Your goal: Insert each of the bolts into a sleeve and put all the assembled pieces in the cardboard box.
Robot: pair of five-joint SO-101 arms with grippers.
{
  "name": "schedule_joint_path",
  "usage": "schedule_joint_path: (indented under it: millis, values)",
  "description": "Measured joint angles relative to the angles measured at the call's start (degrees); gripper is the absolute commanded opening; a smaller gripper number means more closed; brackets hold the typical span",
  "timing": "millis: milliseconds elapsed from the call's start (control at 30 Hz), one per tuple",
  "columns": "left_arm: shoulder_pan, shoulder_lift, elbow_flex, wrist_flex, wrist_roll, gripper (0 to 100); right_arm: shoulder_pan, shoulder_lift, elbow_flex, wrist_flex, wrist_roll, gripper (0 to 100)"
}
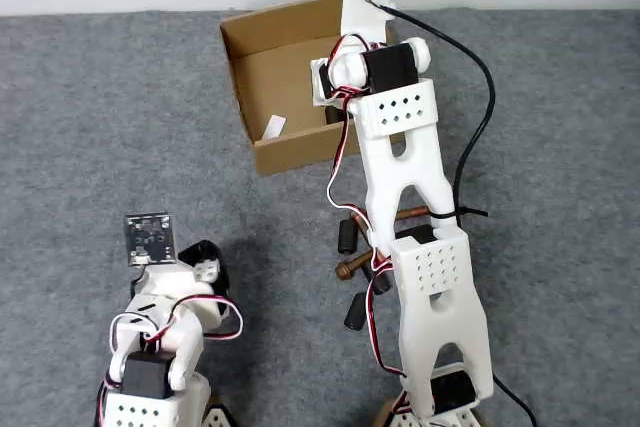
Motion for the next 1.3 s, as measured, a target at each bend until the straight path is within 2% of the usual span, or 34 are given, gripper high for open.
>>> schedule_joint_path:
  millis: [167,333,433,600,700,1100,1300]
  values:
    - [-1.05,0.00,0.00,-0.26,0.09,1,0.18,-5.27,8.35,0.00,0.00,1.1]
    - [-1.05,0.00,0.00,-0.26,0.09,1,0.18,-19.69,32.44,0.00,-0.62,1.2]
    - [-0.97,0.00,0.00,-0.26,0.09,1,0.18,-27.08,47.21,0.00,-3.69,2.2]
    - [-0.97,0.00,0.00,-0.26,0.09,1,-0.18,-30.24,62.15,0.00,-7.38,16.6]
    - [-0.97,0.00,0.00,-0.26,0.09,1,-2.02,-30.33,64.62,0.00,-8.79,23.0]
    - [-0.97,0.00,0.00,-0.26,0.09,1,-5.63,-19.96,64.88,-5.80,-9.14,23.0]
    - [-0.97,0.00,0.00,-0.26,0.09,1,-7.38,-16.70,64.88,-8.35,-9.14,14.3]
